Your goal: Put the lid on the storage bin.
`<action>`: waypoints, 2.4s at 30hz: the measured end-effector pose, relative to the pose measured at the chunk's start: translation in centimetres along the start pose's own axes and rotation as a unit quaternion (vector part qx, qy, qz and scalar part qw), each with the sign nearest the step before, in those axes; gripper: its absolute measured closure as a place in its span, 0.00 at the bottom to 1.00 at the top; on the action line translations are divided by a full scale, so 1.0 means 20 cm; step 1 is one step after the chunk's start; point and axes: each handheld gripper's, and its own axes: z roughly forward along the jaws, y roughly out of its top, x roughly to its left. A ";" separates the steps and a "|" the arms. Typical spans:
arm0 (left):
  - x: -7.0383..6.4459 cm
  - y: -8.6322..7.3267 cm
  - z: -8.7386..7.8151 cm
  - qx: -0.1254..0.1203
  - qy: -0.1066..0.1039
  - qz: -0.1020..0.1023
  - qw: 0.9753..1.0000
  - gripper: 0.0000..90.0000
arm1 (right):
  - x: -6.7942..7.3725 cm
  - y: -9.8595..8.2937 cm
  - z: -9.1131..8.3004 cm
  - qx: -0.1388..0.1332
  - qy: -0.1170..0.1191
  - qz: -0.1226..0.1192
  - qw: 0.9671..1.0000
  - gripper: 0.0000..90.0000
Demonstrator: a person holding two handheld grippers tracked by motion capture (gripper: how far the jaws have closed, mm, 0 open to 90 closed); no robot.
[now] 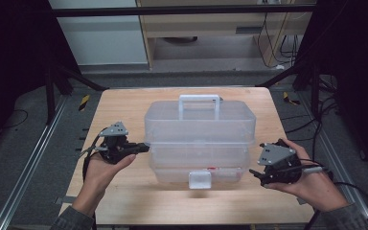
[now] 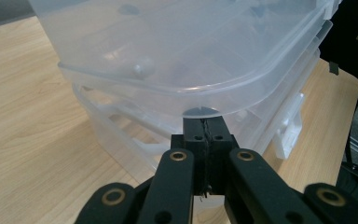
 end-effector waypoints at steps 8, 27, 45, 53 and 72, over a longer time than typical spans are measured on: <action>0.02 -0.04 0.01 0.003 -0.001 -0.007 1.000 1.00 | -0.01 -0.05 0.00 0.004 -0.006 0.013 1.000 0.19; 0.02 -0.12 0.03 0.016 -0.003 -0.009 1.000 0.99 | -0.06 -0.20 0.07 0.020 -0.029 0.064 0.997 0.18; 0.02 -0.17 0.05 0.041 0.004 -0.002 0.999 1.00 | -0.10 -0.27 0.15 0.037 -0.042 0.102 0.993 0.16; 0.18 -0.22 0.00 0.062 0.066 -0.008 0.996 1.00 | -0.14 -0.33 0.20 0.064 -0.061 0.134 0.987 0.16; 0.56 -0.31 0.17 0.131 0.140 -0.054 0.980 1.00 | -0.35 -0.46 0.57 0.098 -0.065 0.225 0.967 0.18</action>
